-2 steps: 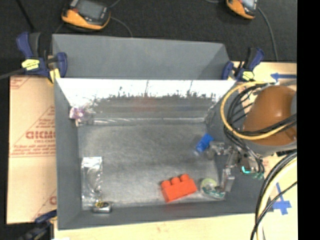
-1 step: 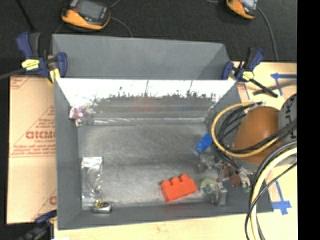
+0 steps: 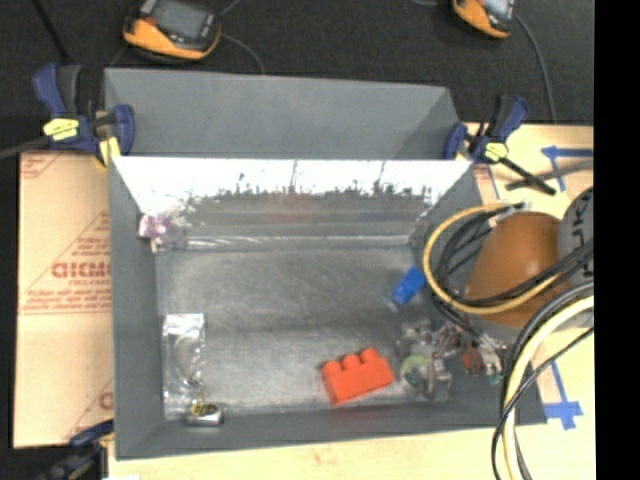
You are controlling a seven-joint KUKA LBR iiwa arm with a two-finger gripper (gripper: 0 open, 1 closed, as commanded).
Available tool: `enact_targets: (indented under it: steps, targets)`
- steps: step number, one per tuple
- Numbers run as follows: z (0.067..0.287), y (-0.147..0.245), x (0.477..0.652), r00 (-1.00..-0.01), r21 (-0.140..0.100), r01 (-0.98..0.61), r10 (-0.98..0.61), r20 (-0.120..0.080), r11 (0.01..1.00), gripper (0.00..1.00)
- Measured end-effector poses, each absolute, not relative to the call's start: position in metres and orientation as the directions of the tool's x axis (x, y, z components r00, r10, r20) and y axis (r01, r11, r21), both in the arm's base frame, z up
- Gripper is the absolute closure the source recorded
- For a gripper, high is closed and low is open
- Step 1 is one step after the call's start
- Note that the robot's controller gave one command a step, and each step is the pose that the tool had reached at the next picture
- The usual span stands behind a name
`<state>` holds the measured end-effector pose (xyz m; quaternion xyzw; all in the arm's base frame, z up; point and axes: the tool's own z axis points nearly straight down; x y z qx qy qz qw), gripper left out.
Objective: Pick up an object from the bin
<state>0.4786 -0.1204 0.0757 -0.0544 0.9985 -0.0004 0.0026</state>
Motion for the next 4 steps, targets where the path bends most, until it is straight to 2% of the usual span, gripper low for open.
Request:
enact_targets:
  steps: [1,2,3,4]
  targets:
    - [0.28,-0.107,0.498,-0.997,-0.004,-0.079,-0.079,-0.013,0.997,1.0]
    - [0.133,-0.145,0.525,-0.999,0.001,0.05,0.05,0.002,0.999,1.0]
    - [0.068,-0.151,0.548,-0.997,-0.001,-0.082,-0.082,0.0,0.997,1.0]
    - [0.071,-0.152,0.549,-0.997,-0.002,-0.083,-0.083,-0.003,0.997,0.0]
